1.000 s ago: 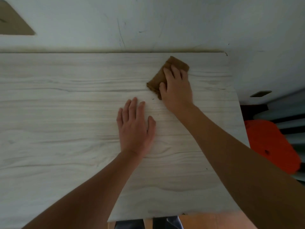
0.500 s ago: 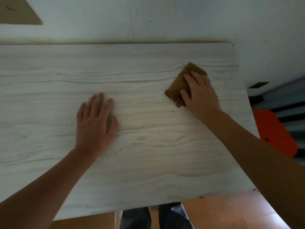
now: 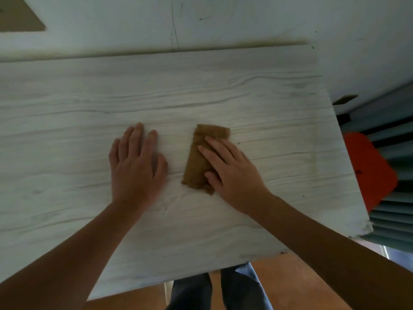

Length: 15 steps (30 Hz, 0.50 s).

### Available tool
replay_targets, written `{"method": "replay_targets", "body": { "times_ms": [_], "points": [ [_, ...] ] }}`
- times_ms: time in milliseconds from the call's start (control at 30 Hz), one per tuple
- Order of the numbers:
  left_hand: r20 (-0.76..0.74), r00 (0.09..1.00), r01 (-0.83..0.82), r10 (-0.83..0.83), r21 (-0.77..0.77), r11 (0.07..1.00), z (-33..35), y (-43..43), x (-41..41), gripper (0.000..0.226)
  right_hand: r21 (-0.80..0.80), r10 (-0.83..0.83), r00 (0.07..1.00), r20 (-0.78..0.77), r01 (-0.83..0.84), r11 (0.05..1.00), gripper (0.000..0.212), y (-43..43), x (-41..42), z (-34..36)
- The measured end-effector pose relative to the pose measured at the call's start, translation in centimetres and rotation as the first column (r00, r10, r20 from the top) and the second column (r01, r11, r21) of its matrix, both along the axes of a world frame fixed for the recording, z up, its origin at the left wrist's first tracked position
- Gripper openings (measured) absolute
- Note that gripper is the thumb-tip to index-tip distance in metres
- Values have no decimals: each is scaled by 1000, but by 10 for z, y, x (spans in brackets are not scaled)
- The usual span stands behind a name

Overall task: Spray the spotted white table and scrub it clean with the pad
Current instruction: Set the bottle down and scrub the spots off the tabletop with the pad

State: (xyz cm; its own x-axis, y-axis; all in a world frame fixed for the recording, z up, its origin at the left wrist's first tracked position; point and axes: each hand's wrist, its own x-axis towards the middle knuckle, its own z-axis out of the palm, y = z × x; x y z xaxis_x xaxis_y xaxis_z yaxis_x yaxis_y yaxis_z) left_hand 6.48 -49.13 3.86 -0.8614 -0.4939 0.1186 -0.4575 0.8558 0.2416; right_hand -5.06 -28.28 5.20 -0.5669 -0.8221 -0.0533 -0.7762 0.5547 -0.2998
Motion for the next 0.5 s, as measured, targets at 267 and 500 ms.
{"method": "replay_targets", "body": {
  "times_ms": [267,500],
  "points": [
    [-3,1000,15,-15,11,1000,-1,-2,2,59,148,-491,866,-94,500,854,57,116,-95,21],
    [1,1000,9,-9,18,1000,-2,-1,2,60,91,-511,857,-62,515,852,57,27,-67,10]
  ]
}}
